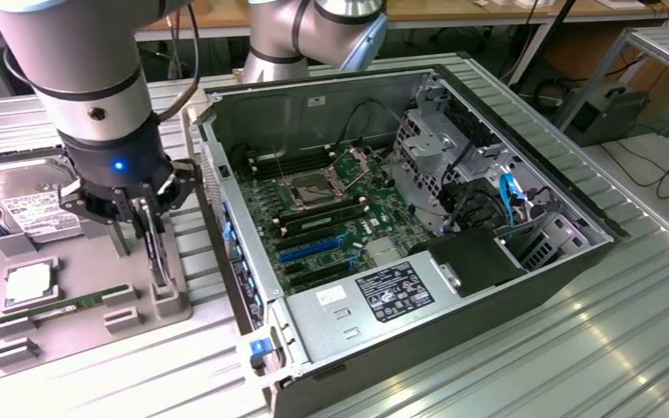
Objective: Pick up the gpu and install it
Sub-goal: 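Pick up the gpu and move the gpu toward the slot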
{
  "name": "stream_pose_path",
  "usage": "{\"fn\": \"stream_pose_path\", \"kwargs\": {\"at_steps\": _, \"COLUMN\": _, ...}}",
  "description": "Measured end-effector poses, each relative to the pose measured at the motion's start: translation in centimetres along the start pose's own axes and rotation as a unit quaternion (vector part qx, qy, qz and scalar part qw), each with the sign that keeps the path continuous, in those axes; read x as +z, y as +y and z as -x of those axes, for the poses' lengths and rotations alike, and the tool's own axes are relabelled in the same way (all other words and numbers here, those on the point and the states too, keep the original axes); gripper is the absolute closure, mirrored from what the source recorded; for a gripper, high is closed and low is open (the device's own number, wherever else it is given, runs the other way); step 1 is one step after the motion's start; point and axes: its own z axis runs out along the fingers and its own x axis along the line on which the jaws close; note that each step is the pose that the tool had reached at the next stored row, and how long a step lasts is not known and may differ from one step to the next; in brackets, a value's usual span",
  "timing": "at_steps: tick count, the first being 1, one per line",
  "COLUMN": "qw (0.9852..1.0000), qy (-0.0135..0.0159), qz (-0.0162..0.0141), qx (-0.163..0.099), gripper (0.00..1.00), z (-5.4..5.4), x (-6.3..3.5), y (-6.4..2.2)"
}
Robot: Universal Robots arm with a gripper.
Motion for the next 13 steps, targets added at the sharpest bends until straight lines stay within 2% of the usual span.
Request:
{"fn": "stream_pose_path", "kwargs": {"at_steps": 7, "qw": 1.0000, "qy": 0.0006, "qz": 0.0004, "qx": -0.002, "gripper": 0.74, "z": 0.1, "x": -3.84, "y": 0.28}}
{"fn": "stream_pose_path", "kwargs": {"at_steps": 10, "qw": 1.0000, "qy": 0.0008, "qz": 0.0013, "qx": -0.003, "gripper": 0.74, "z": 0.5, "x": -6.35, "y": 0.28}}
{"fn": "stream_pose_path", "kwargs": {"at_steps": 12, "qw": 1.0000, "qy": 0.0009, "qz": 0.0017, "qx": -0.003, "gripper": 0.74, "z": 0.7, "x": -7.44, "y": 0.18}}
{"fn": "stream_pose_path", "kwargs": {"at_steps": 13, "qw": 1.0000, "qy": 0.0009, "qz": 0.0022, "qx": -0.004, "gripper": 0.74, "z": 0.9, "x": -8.39, "y": 0.06}}
